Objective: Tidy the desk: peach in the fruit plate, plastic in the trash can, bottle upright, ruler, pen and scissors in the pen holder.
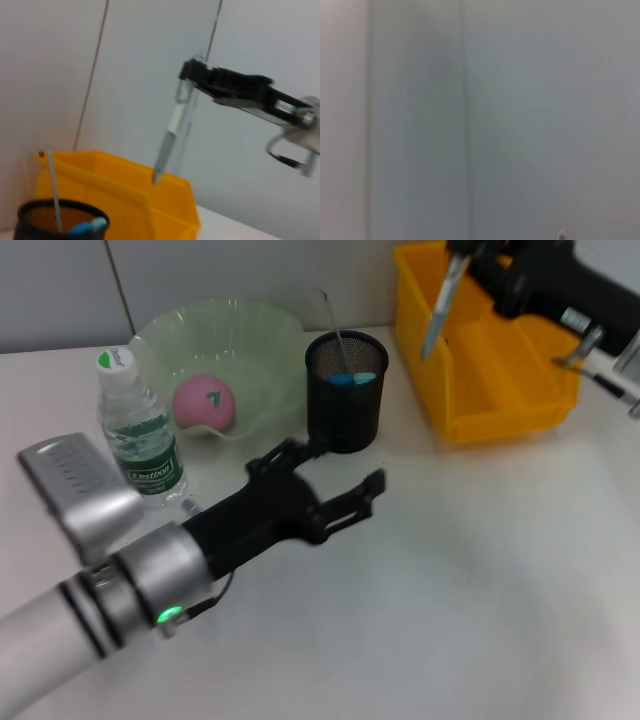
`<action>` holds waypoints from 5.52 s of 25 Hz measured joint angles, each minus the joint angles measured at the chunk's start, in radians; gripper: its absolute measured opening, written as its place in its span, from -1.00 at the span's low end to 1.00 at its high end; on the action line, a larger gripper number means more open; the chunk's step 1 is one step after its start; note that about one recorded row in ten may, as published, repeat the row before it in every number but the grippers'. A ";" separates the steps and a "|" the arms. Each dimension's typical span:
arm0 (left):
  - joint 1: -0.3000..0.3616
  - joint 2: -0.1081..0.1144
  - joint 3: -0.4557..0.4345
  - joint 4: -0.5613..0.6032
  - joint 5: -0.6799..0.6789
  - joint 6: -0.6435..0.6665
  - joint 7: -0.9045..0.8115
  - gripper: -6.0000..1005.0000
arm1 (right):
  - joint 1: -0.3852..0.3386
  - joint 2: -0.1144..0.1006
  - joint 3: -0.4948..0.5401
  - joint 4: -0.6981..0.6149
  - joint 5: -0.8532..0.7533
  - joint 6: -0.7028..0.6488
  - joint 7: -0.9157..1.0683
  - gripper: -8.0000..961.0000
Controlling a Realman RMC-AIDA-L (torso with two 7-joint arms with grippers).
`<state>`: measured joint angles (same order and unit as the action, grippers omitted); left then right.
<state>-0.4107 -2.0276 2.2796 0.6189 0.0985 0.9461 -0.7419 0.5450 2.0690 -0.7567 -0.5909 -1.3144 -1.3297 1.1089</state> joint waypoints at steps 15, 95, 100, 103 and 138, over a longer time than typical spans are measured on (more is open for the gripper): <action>-0.007 0.028 -0.256 -0.188 0.504 0.294 -0.226 0.71 | 0.134 -0.028 -0.011 0.050 -0.009 0.147 0.156 -0.73; -0.035 0.051 -0.293 -0.243 0.599 0.318 -0.268 0.71 | -0.064 -0.039 -0.148 0.081 -0.043 -0.092 0.341 0.56; -0.048 0.063 -0.337 -0.243 0.689 0.338 -0.331 0.71 | -0.100 -0.069 -0.144 0.080 -0.226 -0.225 0.386 0.56; -0.050 0.074 -0.438 -0.244 0.784 0.388 -0.395 0.71 | -0.113 -0.071 -0.143 0.080 -0.326 -0.264 0.379 0.55; -0.087 0.102 -0.694 -0.230 1.112 0.498 -0.480 0.71 | -0.108 -0.072 -0.127 0.079 -0.547 -0.315 0.213 0.55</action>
<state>-0.4977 -1.9256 1.5852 0.3888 1.2105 1.4446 -1.2217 0.4368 1.9971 -0.8835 -0.5114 -1.8615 -1.6449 1.3215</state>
